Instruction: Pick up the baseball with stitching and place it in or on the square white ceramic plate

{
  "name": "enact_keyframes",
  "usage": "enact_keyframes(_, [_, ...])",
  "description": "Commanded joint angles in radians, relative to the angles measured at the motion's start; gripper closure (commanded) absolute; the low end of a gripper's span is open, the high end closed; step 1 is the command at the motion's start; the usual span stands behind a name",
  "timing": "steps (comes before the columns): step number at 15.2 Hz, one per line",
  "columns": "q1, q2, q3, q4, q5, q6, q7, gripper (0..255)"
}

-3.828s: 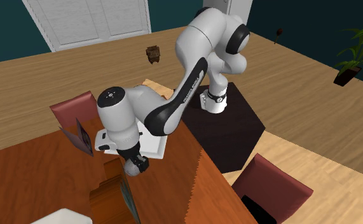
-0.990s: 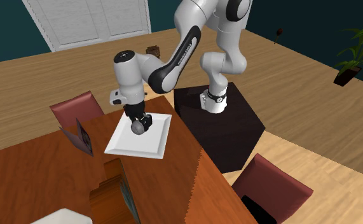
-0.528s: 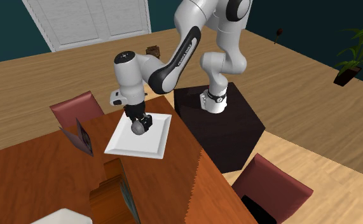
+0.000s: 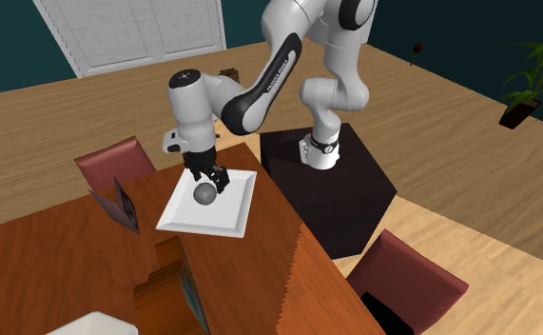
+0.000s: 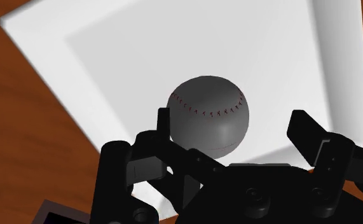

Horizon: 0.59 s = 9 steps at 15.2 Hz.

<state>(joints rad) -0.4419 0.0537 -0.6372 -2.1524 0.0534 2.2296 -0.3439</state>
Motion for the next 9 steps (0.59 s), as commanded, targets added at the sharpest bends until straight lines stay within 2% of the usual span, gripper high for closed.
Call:
enact_keyframes(1, [0.004, -0.038, -0.002, 0.025, -0.030, -0.056, 0.020, 0])
enact_keyframes(2, [0.004, -0.053, -0.001, 0.039, -0.041, -0.081, 0.028, 0])
enact_keyframes(9, [0.004, -0.053, -0.001, 0.039, -0.041, -0.081, 0.028, 0])
